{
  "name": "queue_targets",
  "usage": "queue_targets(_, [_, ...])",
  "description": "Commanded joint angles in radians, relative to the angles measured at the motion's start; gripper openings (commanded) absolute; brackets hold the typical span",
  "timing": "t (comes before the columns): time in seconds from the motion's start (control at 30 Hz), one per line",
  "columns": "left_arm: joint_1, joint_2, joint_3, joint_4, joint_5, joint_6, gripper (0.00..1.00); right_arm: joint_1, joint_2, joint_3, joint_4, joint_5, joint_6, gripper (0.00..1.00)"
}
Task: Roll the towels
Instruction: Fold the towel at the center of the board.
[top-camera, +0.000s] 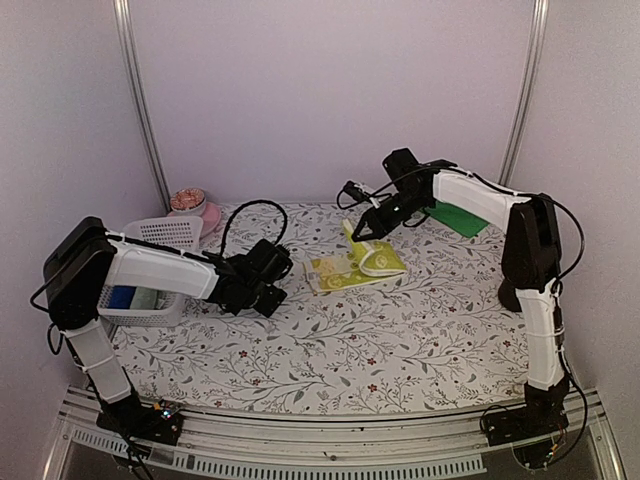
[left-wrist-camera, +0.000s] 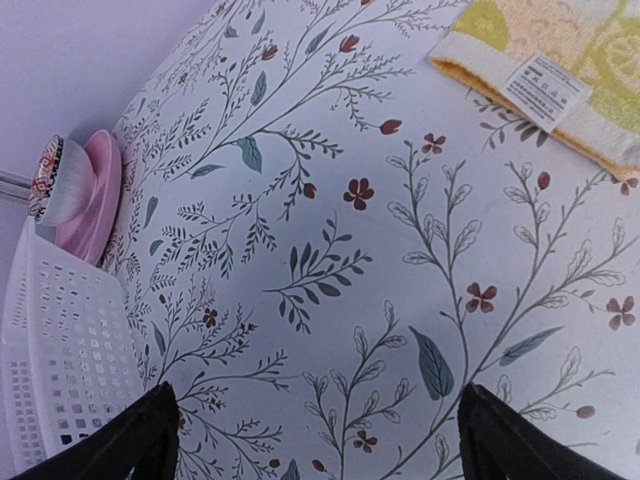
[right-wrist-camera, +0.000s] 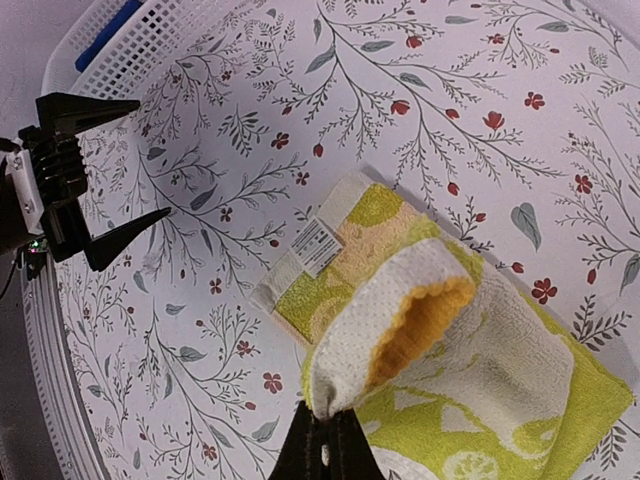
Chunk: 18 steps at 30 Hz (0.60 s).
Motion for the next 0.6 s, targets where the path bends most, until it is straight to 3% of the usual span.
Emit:
queue_targets(0.0, [0.012, -0.001, -0.002, 0.017, 0.007, -0.012, 0.97, 0.020, 0.047, 0.024, 0.025, -0.024, 0.011, 0.02])
queue_targets(0.57, [0.009, 0.020, 0.009, 0.008, 0.006, -0.012, 0.97, 0.048, 0.140, 0.030, 0.123, -0.028, 0.058, 0.02])
